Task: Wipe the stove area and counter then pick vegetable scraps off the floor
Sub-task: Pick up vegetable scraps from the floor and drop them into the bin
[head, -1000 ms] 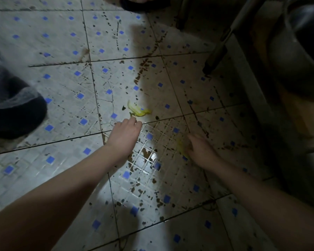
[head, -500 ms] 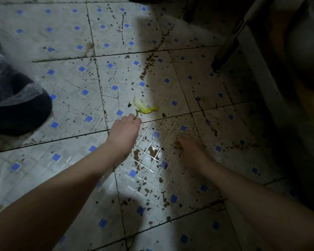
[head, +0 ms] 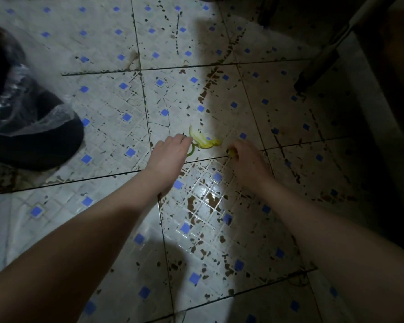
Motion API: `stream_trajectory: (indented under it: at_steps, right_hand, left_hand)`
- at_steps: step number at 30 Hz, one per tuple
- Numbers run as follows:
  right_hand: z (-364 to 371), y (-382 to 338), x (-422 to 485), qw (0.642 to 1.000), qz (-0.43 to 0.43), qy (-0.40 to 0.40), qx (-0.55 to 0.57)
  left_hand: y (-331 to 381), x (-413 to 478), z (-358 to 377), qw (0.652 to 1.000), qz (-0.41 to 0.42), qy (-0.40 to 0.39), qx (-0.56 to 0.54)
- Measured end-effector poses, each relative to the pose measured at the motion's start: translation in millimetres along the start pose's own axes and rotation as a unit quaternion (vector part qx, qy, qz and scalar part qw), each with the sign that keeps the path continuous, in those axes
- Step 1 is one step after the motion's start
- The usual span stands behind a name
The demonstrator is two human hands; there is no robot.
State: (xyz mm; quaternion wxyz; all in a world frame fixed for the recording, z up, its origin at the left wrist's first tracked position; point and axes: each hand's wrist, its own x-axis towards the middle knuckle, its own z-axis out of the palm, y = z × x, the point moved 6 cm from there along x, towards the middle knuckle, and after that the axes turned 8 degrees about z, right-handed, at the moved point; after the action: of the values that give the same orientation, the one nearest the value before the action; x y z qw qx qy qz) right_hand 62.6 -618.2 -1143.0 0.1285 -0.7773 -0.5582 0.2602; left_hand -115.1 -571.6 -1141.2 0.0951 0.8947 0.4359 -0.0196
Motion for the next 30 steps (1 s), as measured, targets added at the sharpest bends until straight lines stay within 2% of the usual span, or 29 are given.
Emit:
stream_trajectory:
  at_steps: [5, 10, 16, 23, 30]
  right_hand:
    - [17.5, -0.9, 13.6, 0.999, 0.021, -0.031, 0.017]
    - [24.2, -2.7, 20.2, 1.0, 0.022, 0.007, 0.014]
    - [23.9, -0.9, 23.0, 0.999, 0.03, -0.004, 0.023]
    - [22.5, 2.9, 19.3, 0.999, 0.049, 0.001, -0.013]
    - [20.4, 1.7, 10.9, 0.999, 0.043, -0.012, -0.025]
  left_hand:
    - [-2.3, 12.7, 3.3, 0.999, 0.028, -0.028, -0.022]
    - [-0.3, 22.6, 10.1, 0.997, 0.047, -0.064, -0.01]
    - [0.0, 26.7, 19.3, 0.994, 0.061, -0.092, -0.014]
    - [3.6, 34.0, 16.5, 0.992, 0.08, -0.066, 0.072]
    - [-1.1, 31.4, 11.0, 0.994, 0.082, -0.043, 0.057]
